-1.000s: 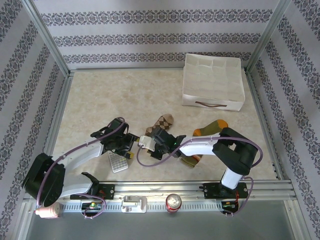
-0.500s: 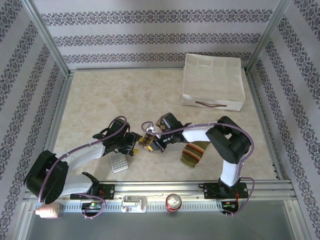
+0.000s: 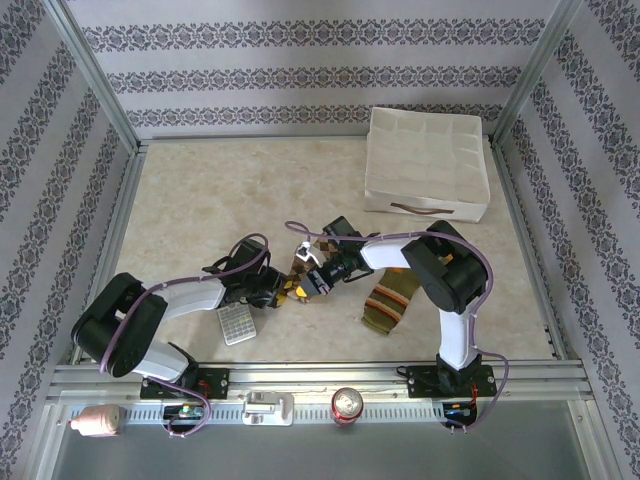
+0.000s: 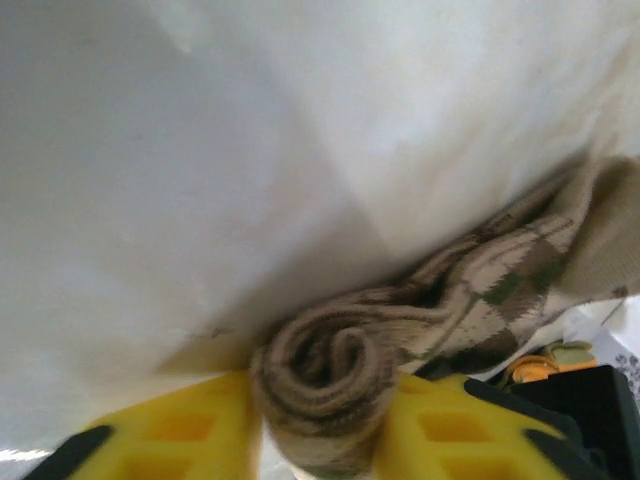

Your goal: Roll the socks

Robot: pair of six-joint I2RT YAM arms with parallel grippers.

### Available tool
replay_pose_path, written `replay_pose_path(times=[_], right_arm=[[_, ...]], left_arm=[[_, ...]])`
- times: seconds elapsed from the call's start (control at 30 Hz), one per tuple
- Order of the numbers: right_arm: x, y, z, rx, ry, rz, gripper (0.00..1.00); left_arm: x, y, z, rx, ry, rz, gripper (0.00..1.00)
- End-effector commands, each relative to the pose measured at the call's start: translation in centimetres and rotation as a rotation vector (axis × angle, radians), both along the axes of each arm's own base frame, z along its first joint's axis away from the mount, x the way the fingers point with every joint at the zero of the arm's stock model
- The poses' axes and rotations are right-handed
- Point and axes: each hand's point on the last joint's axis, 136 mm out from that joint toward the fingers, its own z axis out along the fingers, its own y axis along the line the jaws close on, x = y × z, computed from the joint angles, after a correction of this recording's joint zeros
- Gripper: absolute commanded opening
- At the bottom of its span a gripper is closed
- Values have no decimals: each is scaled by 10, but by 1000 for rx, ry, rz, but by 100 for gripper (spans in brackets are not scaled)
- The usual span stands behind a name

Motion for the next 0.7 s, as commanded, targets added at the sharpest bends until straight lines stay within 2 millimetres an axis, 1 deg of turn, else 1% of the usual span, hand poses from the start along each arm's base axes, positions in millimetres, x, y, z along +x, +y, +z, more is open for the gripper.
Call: replay_pose_path(times=[0.0, 0.03, 0.07, 0.1, 0.13, 0.17, 0.2, 0.27, 0.3, 0.33, 0.4, 0.43, 0.5, 0.57, 0.67], right_arm=[[-30, -50, -68, -318, 132, -48, 0], [-29, -48, -62, -301, 91, -30, 0], [-26, -45, -54, -287, 28, -14, 0], [-25, -42, -45, -273, -45, 3, 3], [-24, -38, -33, -254, -153, 23, 11], [-23, -34, -20, -236, -285, 36, 22], [-22, -31, -5, -216, -426, 38, 30], [-25, -28, 22, -183, -750, 26, 48], [-26, -28, 32, -186, -864, 8, 54], [-28, -28, 39, -204, -949, 8, 57], [-31, -30, 40, -280, -1031, 27, 58], [-36, -29, 39, -308, -1074, 59, 62], [-41, -23, 35, -353, -1172, 110, 63], [-40, -17, 32, -408, -1249, 153, 63], [-40, -6, 25, -433, -1287, 222, 61]], left_arm=[[-15, -3, -18, 44, 62, -37, 7], [-22, 0, -21, 61, 94, -38, 0], [-29, 3, -22, 81, 119, -42, 0], [-37, 7, -22, 105, 144, -46, 0], [-44, 11, -22, 128, 167, -47, 0], [-49, 13, -22, 141, 183, -48, 0], [-51, 14, -21, 146, 190, -47, 0], [-56, 14, -19, 160, 215, -50, 0], [-57, 14, -19, 165, 223, -55, 0], [-57, 13, -18, 168, 229, -57, 0], [-57, 11, -16, 177, 242, -62, 0], [-57, 11, -16, 183, 252, -66, 0], [-58, 10, -16, 191, 262, -76, 0], [-58, 10, -17, 199, 274, -87, 0], [-58, 10, -17, 201, 277, -89, 0]])
